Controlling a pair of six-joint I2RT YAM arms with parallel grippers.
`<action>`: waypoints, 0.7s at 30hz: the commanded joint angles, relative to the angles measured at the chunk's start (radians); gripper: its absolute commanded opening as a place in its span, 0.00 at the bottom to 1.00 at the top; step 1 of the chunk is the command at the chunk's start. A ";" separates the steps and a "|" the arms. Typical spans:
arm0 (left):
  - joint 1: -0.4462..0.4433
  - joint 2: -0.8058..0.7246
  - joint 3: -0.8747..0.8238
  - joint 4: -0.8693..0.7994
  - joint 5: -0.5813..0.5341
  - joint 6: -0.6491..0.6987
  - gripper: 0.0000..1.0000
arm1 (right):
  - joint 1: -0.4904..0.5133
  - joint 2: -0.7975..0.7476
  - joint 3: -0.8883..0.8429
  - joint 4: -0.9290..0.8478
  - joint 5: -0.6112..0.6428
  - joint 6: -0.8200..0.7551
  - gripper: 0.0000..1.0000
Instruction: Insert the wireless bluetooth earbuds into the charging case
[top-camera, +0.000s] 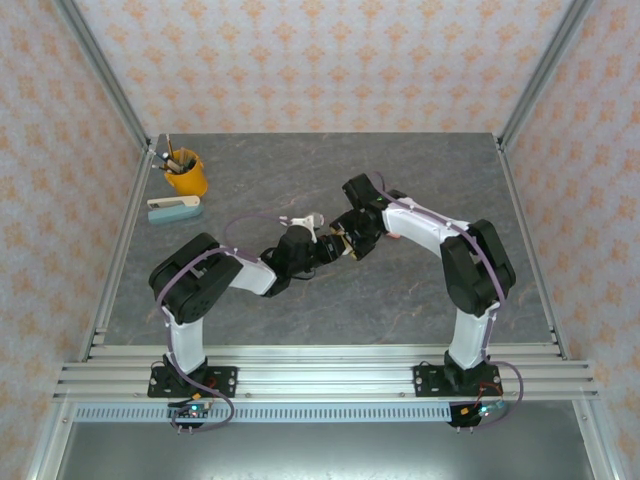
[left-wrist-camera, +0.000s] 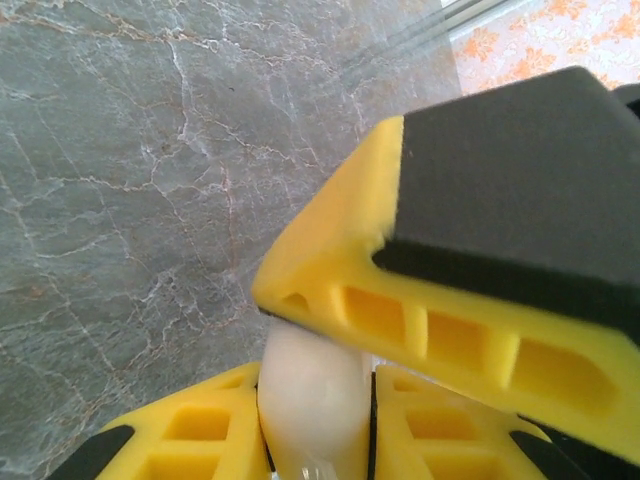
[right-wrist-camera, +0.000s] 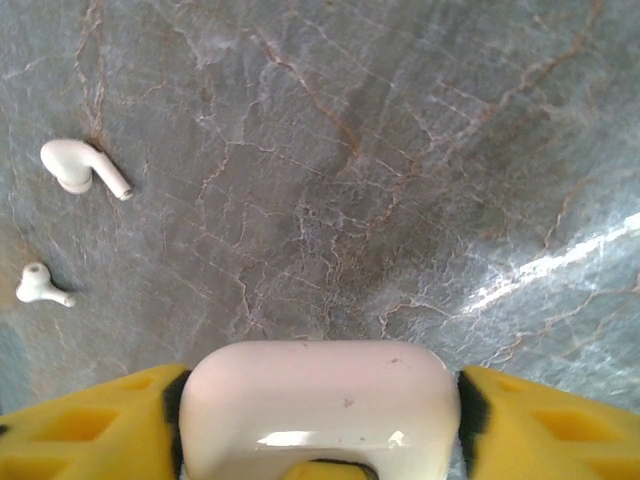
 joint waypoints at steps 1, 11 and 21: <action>0.000 -0.082 0.040 -0.094 -0.006 0.063 0.12 | -0.041 -0.098 0.004 0.028 0.014 -0.006 0.78; 0.148 -0.328 0.139 -0.497 0.281 0.293 0.00 | -0.166 -0.369 -0.207 0.294 -0.117 -0.377 0.79; 0.233 -0.398 0.295 -0.782 0.520 0.444 0.00 | -0.165 -0.508 -0.306 0.527 -0.387 -0.611 0.77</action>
